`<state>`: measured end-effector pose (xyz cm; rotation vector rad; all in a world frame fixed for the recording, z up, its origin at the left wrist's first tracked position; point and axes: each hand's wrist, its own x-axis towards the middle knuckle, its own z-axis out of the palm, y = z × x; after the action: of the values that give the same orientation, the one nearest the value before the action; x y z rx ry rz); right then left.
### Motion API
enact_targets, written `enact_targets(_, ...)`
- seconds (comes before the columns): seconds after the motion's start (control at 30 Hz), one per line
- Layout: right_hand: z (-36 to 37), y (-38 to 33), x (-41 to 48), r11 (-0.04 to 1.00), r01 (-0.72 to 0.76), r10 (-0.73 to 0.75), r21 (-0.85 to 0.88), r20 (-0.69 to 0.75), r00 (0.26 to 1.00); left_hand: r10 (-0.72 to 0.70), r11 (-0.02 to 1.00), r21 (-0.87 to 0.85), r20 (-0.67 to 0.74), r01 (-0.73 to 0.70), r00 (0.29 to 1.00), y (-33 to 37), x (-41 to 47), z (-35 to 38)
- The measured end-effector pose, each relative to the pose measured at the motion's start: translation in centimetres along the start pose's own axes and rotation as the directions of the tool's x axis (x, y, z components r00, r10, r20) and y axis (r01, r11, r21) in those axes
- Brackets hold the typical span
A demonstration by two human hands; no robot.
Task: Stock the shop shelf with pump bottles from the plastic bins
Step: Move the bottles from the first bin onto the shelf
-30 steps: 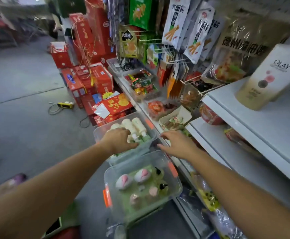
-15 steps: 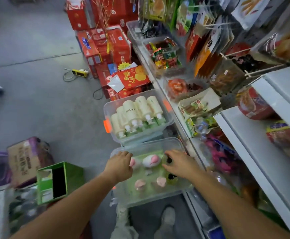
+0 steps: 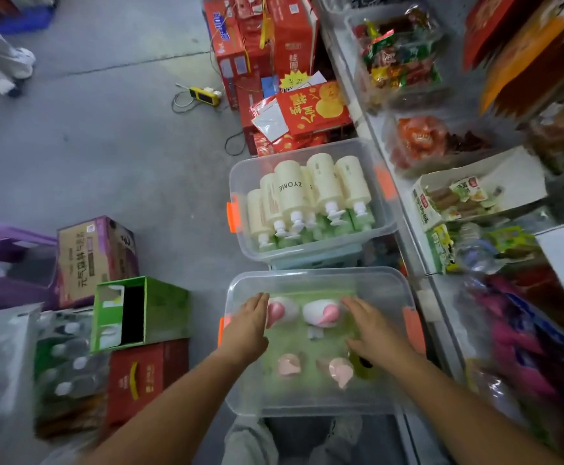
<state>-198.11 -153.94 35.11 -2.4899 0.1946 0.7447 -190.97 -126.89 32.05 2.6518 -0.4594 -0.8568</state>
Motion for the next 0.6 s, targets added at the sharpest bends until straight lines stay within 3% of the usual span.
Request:
enact_targets(0.17, 1.2, 0.5, 2.8, 0.997, 0.018, -0.019, -0.075, -0.013, 1.0, -0.007, 0.995, -0.102, -0.079, -0.001, 0.997, -0.8, 1.5, 2.4)
enact_targets(0.4, 3.3, 1.2, 5.4, 0.998, 0.019, -0.016, -0.061, 0.053, 0.998, -0.123, 0.932, -0.358, -0.144, 0.064, 0.982, -1.6, 2.1, 5.3)
enact_targets(0.6, 4.1, 1.9, 7.1, 0.999, 0.018, -0.015, -0.049, 0.046, 0.999, -0.089, 0.924, -0.381, -0.172, 0.017, 0.981, -2.1, 3.8, 5.9)
